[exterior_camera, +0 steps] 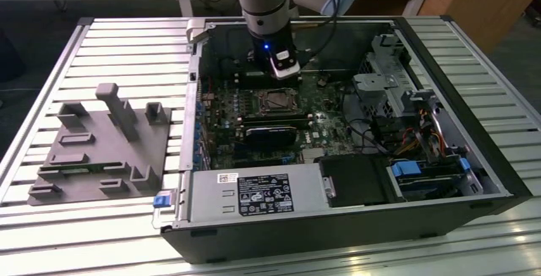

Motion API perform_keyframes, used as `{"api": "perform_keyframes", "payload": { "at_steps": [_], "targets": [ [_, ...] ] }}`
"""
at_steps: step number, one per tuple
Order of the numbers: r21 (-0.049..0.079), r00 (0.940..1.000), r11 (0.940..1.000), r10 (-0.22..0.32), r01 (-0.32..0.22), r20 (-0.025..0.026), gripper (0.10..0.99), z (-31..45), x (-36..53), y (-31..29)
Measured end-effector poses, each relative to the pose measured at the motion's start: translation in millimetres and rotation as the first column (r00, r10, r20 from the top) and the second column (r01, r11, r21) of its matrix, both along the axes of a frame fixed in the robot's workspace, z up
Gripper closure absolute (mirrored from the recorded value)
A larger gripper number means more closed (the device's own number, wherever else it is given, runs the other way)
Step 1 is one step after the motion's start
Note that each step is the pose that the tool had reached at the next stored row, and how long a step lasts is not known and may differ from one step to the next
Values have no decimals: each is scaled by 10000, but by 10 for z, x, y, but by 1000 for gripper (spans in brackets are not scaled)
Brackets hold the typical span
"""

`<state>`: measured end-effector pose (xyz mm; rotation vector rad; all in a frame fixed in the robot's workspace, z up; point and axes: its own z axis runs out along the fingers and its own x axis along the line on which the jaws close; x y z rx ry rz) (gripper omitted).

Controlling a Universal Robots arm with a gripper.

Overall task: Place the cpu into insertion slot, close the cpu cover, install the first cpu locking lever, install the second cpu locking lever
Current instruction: 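Install the first cpu locking lever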

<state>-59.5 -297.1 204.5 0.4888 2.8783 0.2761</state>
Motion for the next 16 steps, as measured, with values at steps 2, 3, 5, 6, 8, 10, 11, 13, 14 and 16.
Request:
{"api": "perform_keyframes", "payload": {
  "at_steps": [2, 3, 5, 6, 8, 10, 11, 13, 14, 16],
  "targets": [
    [-51, 10000, 10000, -1, 1, 0, 980, 21, 0, 0],
    [-71, 10000, 10000, -3, 3, 1, 980, 29, 0, 0],
    [-83, 10000, 10000, -3, 3, 2, 980, 32, 0, 0],
    [-87, 10000, 10000, -3, 3, 2, 980, 32, 0, 0],
    [-96, 10000, 10000, -3, 3, 1, 980, 33, 0, 0],
    [-116, 10000, 9999, -4, 4, 1, 980, 33, 0, 1],
    [-161, 10000, 9999, -6, 6, 0, 980, 33, 0, 1],
    [-290, 10000, 9996, -4, 3, -24, 980, 30, 0, 0],
    [-372, 10000, 9993, -3, 1, -65, 980, 29, 2, 0],
    [-547, 9999, 9985, -6, -3, -172, 980, 27, 6, 0]
  ]
}}
